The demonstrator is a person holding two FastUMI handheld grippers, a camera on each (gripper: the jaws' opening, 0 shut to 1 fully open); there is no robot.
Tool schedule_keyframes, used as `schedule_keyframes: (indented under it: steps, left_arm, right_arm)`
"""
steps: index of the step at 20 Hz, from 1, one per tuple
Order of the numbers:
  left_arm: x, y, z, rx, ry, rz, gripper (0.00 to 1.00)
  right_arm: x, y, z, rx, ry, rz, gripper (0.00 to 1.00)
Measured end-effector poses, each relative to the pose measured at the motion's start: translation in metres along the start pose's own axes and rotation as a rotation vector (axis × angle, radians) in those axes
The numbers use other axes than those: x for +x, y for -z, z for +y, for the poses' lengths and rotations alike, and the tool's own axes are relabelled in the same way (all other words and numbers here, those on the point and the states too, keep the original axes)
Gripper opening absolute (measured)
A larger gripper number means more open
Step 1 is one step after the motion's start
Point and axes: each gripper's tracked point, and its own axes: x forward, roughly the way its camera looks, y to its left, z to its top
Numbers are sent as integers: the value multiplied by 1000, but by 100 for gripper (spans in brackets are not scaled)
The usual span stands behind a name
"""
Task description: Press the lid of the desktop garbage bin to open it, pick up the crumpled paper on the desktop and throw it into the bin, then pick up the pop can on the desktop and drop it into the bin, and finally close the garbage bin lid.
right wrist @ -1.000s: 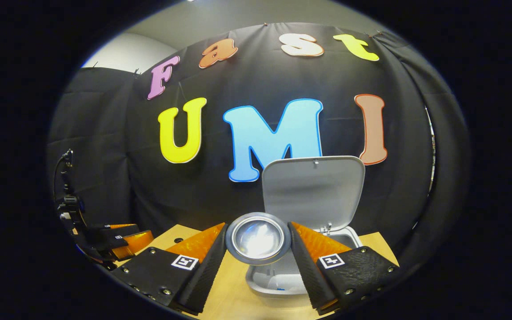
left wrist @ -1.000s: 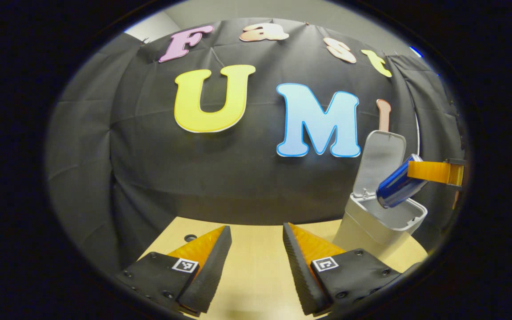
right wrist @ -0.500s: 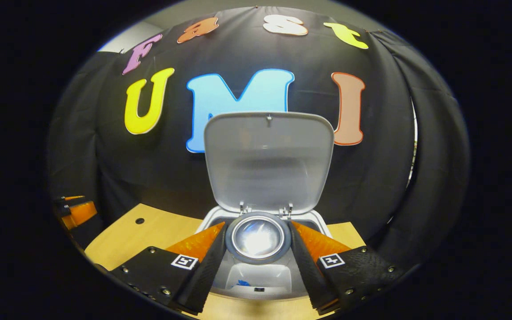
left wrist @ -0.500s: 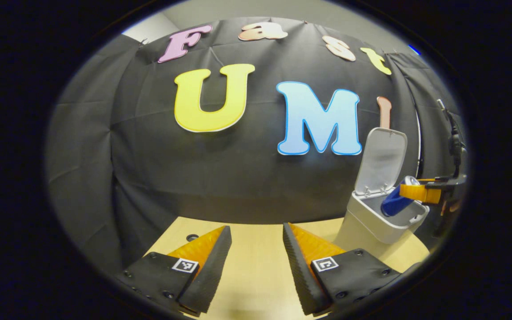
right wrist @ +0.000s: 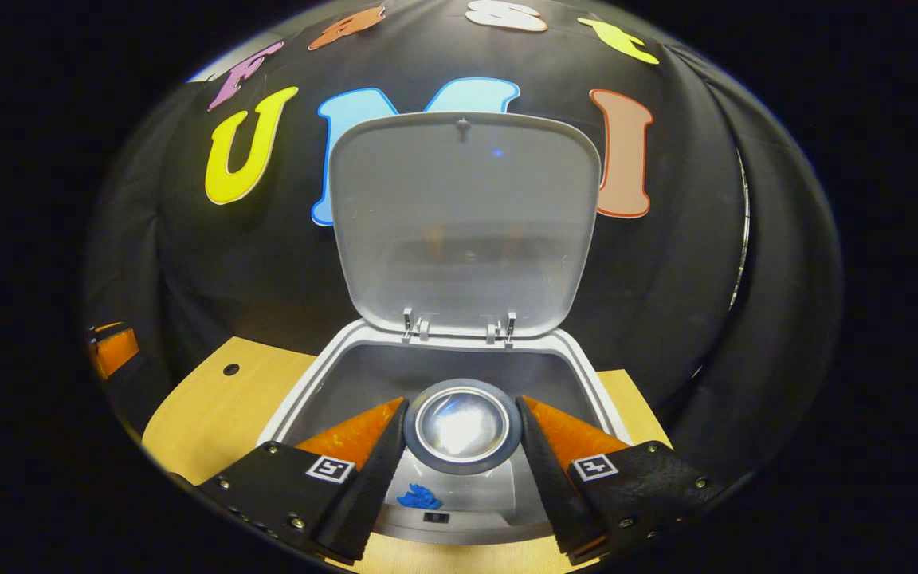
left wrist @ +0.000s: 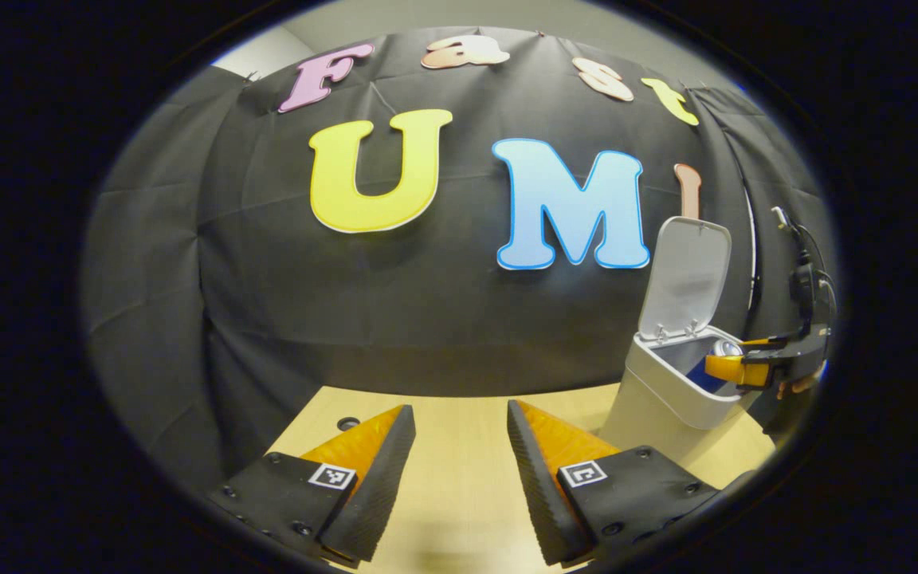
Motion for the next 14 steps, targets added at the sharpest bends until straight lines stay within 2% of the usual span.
schedule_keyframes:
  steps: [14]
  left_arm:
    - [3, 5, 1, -14, -4, 12, 77]
  right_arm:
    - [3, 5, -2, 8, 13, 5, 89]
